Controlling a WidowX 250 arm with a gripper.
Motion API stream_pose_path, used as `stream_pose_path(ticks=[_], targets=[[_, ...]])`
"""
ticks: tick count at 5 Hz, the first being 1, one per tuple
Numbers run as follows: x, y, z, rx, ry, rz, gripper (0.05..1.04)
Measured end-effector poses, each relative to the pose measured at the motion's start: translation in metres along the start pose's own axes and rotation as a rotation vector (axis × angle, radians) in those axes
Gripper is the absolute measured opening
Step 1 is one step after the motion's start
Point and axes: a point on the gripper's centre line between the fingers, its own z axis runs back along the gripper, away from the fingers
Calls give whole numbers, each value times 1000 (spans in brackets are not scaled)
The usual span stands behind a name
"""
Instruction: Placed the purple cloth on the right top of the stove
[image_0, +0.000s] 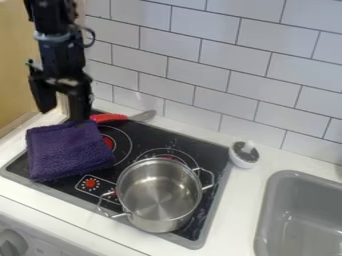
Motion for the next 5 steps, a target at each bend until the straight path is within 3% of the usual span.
stream_pose_path(ticks=[2, 3, 5], targets=[[-3, -1, -22, -12, 22, -11, 999], [-4, -5, -28, -23, 7, -22, 999], [-9, -4, -41, 12, -25, -33, 999]])
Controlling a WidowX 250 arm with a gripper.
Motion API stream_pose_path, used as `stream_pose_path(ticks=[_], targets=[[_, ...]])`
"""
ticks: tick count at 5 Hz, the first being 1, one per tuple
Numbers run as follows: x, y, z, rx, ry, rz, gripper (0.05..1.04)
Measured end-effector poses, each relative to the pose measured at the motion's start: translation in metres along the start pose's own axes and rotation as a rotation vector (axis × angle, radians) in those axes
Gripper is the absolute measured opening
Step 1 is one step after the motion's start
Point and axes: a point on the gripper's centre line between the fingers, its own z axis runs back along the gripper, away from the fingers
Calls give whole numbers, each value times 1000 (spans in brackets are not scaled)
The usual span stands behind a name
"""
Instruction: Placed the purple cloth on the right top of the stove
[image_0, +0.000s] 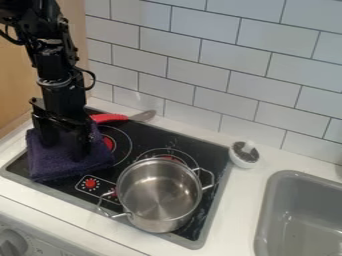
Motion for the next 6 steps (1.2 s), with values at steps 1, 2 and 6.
stream_pose_path(ticks=[1, 2, 6], targets=[[1, -1, -1, 11, -20, -2, 999], [4, -7, -2, 5, -28, -20, 999], [41, -90, -7, -61, -53, -286, 999]])
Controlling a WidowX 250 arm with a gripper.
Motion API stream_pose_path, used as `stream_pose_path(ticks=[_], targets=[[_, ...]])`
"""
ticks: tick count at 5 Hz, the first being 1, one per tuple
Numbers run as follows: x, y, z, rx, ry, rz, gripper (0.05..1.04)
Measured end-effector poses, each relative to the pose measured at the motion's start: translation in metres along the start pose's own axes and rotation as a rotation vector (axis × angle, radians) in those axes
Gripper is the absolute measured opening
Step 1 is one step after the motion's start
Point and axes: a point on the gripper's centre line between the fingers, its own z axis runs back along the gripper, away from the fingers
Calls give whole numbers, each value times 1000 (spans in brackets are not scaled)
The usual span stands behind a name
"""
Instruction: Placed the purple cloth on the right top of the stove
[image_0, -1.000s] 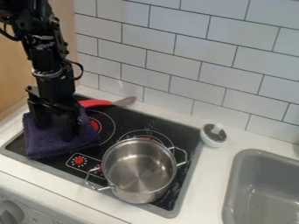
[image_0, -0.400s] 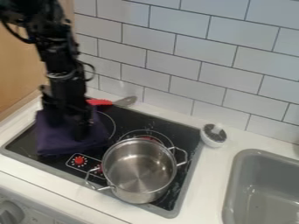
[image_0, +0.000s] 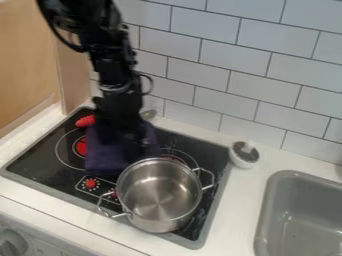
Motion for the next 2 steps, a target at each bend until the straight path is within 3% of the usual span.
stream_pose_path(ticks=[2], targets=[[17, -22, -1, -10, 13, -91, 999]])
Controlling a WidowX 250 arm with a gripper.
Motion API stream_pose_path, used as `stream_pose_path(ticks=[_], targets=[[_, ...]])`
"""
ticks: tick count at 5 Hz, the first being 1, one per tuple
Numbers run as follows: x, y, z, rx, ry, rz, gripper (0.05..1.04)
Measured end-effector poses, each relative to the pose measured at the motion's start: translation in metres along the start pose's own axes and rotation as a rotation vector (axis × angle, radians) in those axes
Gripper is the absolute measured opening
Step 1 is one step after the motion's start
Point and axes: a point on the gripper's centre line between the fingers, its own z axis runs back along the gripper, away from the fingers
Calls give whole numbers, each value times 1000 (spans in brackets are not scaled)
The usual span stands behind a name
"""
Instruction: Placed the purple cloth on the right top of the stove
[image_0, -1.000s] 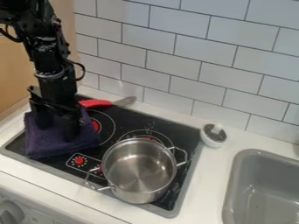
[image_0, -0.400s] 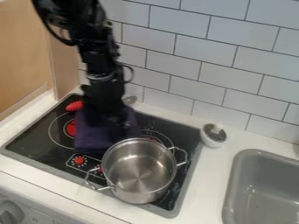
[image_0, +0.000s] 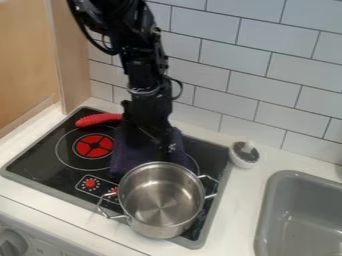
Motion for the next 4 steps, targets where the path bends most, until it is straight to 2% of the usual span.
stream_pose_path(ticks=[2, 4], targets=[[19, 1, -2, -7, -5, -7, 999], [20, 0, -1, -15, -4, -6, 999]])
